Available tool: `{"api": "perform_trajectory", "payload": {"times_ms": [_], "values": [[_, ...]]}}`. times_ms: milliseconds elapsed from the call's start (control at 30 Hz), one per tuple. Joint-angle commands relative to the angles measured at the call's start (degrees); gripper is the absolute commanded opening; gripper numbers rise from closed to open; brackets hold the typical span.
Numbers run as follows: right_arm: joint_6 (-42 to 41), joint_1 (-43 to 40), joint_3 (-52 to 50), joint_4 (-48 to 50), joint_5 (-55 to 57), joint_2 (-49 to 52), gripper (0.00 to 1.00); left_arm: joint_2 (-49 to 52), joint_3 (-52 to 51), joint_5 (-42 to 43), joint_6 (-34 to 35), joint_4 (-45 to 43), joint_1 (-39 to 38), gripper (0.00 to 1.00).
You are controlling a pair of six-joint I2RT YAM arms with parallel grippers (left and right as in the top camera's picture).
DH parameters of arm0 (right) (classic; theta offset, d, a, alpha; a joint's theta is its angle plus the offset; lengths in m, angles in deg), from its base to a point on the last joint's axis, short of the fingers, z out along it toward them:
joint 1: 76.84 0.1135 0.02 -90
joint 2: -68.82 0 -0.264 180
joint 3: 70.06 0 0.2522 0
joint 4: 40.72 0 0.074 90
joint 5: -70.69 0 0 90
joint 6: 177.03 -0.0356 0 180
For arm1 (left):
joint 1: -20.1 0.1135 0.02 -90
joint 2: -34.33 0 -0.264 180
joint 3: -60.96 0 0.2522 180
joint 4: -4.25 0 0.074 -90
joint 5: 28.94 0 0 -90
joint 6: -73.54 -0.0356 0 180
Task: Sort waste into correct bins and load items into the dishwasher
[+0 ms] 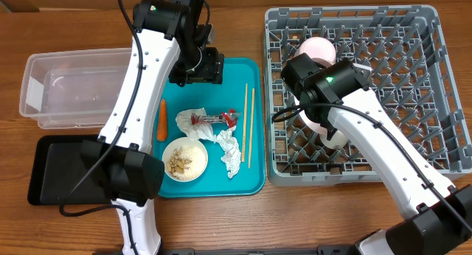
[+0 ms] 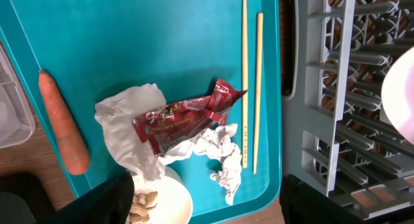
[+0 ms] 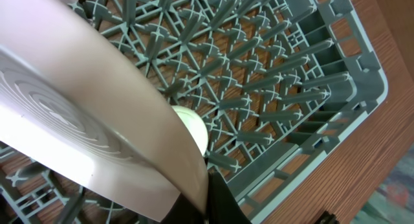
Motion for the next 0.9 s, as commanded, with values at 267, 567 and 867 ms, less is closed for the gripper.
{"api": "perform_trajectory", "payload": {"times_ms": [267,567,867], "values": [[-0.9,0.3,-0.2,-0.1,-1.0,0.2,0.15,-1.4,1.5,-0.7,0.2,0.1,0.2,0.75],[-0.5,0.3,-0.2,0.5,-1.3,0.2,0.18,-1.4,1.5,-0.7,0.2,0.1,0.2,0.75],[24.1,-11.8,8.2,8.0,-23.1,-0.9,0.29,-1.4,1.5,-0.7,0.1,1.1,0.2,0.75]]}}
